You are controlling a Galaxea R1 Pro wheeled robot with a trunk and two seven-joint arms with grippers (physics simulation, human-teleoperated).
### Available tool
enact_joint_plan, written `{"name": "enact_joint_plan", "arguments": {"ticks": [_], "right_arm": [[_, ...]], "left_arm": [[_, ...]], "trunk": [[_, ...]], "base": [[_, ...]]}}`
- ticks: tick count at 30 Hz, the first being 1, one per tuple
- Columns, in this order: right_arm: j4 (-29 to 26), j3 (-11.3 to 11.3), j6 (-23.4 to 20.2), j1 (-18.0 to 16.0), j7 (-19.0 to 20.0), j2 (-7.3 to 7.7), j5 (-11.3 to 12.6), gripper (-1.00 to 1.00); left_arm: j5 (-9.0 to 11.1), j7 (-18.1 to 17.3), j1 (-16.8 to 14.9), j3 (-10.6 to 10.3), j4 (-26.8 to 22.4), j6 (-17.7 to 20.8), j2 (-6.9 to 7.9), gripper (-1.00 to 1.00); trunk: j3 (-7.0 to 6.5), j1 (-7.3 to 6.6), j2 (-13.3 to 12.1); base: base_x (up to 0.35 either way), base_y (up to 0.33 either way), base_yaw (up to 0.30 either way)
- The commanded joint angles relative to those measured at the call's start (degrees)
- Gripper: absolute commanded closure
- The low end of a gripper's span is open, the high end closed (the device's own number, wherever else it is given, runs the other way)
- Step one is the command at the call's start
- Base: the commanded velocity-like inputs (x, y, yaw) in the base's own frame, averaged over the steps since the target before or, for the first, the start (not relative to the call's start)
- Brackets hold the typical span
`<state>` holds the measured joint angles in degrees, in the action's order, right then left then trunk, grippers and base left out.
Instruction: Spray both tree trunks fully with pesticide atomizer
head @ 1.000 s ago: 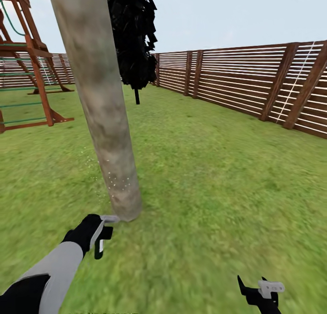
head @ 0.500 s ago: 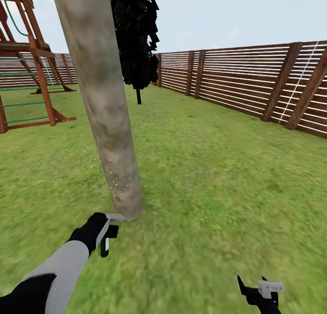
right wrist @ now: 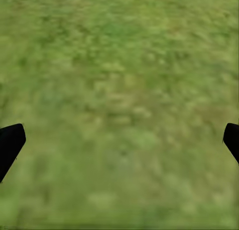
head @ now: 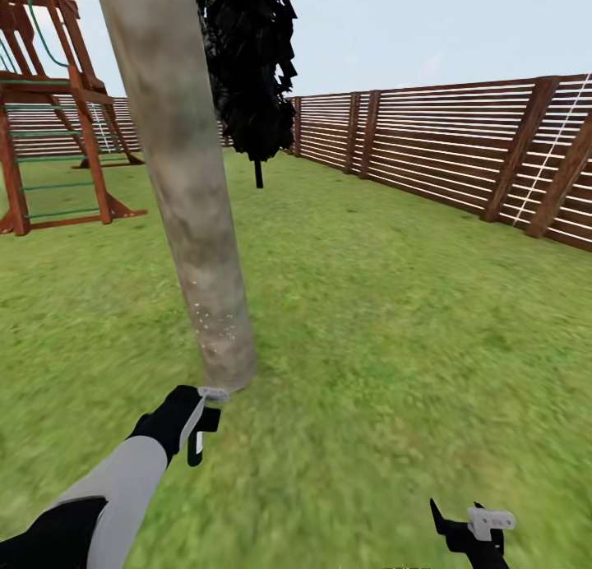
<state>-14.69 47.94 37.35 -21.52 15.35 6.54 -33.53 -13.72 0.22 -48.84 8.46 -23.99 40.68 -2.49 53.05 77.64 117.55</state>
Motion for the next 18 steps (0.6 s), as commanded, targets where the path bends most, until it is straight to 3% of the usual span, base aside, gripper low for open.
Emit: {"name": "enact_joint_plan", "arguments": {"ticks": [1,8,9,11,13,16,18], "right_arm": [[0.0,0.5,0.2,-0.1,0.5,0.01,-0.1,-1.0],[0.0,0.5,0.2,0.0,0.5,0.02,-0.1,-1.0],[0.0,0.5,0.2,0.0,0.5,0.01,-0.1,-1.0],[0.0,0.5,0.2,-0.1,0.5,0.04,-0.1,-1.0],[0.0,0.5,0.2,0.0,0.5,0.05,-0.1,-1.0],[0.0,0.5,0.2,-0.1,0.5,0.05,0.0,-1.0],[0.0,0.5,0.2,-0.1,0.5,0.05,0.0,-1.0]], "left_arm": [[-0.2,0.0,0.0,0.5,-0.1,0.2,-0.03,1.0],[0.0,0.1,-0.6,0.4,-0.5,0.3,-0.98,1.0],[-0.1,0.2,-1.7,0.3,-1.1,0.4,-2.8,1.0],[-0.2,0.3,-2.8,0.3,-2.5,0.8,-3.84,1.0],[-0.2,0.2,-3.0,0.5,-4.9,2.7,-3.39,1.0],[0.0,0.0,-2.4,0.7,-9.8,3.8,-0.03,1.0],[0.0,0.0,-2.3,0.5,-10.6,3.9,0.52,1.0]], "trunk": [[0.05,-0.03,0.0],[0.05,-0.03,0.0],[0.05,-0.03,0.0],[0.05,-0.03,0.0],[0.05,-0.03,0.0],[0.05,-0.03,0.0],[0.05,-0.03,0.0]], "base": [[-0.22,-0.028,0.147],[-0.104,-0.004,0.057],[-0.002,0.0,0.202],[-0.001,0.0,0.083],[0.0,0.0,0.017],[-0.073,0.0,0.003],[-0.291,0.0,0.0]]}}
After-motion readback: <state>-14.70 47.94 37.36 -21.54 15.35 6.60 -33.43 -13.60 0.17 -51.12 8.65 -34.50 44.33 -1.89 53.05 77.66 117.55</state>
